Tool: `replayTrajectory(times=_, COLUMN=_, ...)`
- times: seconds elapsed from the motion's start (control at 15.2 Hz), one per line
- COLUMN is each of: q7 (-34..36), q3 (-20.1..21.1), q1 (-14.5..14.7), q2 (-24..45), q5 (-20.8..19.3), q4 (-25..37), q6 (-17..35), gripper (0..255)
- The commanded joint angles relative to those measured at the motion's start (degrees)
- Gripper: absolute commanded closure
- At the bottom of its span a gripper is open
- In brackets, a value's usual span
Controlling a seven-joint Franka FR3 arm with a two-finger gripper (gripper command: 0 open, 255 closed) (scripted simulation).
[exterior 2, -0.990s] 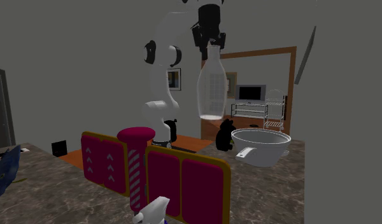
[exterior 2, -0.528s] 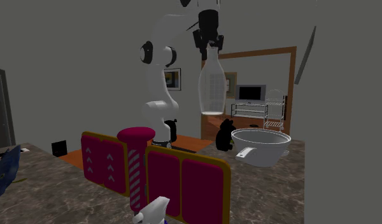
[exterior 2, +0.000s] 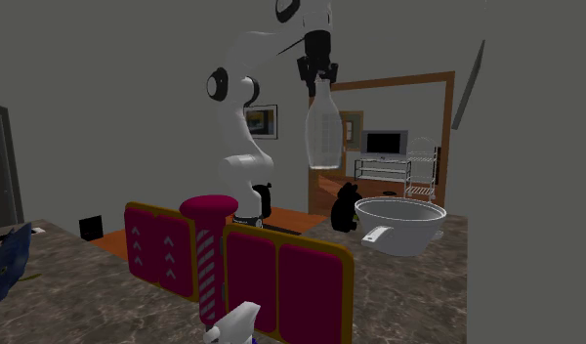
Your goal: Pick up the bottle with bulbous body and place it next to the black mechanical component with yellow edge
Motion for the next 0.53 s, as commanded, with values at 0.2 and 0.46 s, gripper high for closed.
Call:
replayTrajectory(times=0.2, q7=6.12, q3=4.79, q1=1.24, q2=-6.78, q5=1.84, q4=-5.71, q6=-1.18, gripper=255)
replayTrajectory(times=0.46, q7=10.90, q3=8.59, q1=2.25, q2=-11.02, q5=4.03, q4=-8.26, q6=-2.82, gripper=255)
